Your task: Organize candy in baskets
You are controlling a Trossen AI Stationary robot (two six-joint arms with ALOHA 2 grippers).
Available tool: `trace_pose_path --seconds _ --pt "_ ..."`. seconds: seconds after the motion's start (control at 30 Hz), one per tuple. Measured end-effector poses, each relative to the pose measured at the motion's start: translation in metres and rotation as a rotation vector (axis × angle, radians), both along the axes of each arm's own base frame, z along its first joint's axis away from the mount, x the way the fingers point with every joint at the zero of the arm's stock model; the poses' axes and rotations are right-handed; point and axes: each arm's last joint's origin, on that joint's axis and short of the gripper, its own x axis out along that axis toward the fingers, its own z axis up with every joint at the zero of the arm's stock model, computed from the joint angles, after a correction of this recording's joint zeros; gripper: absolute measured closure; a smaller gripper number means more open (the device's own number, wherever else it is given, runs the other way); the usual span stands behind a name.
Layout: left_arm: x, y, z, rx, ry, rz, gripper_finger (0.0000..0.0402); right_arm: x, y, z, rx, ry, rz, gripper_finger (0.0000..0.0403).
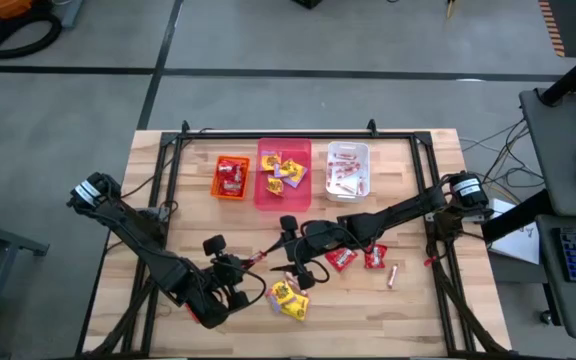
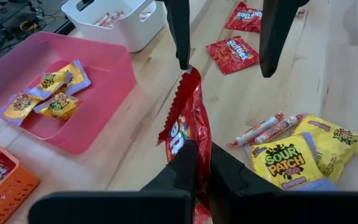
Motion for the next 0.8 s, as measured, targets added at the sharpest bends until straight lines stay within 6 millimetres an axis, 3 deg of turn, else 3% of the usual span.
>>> trace_pose_path --seconds 0.47,0.8 --pt "0.002 0.004 -0.001 0.071 0.079 -0.093 0.0401 -0.001 -0.001 -0.002 -0.008 0.009 -0.007 0.0193" --pt "0.01 0.021 0.009 0.116 0.176 -0.254 0.0401 -0.002 -0.005 0.02 -0.066 0.115 -0.001 0.0193"
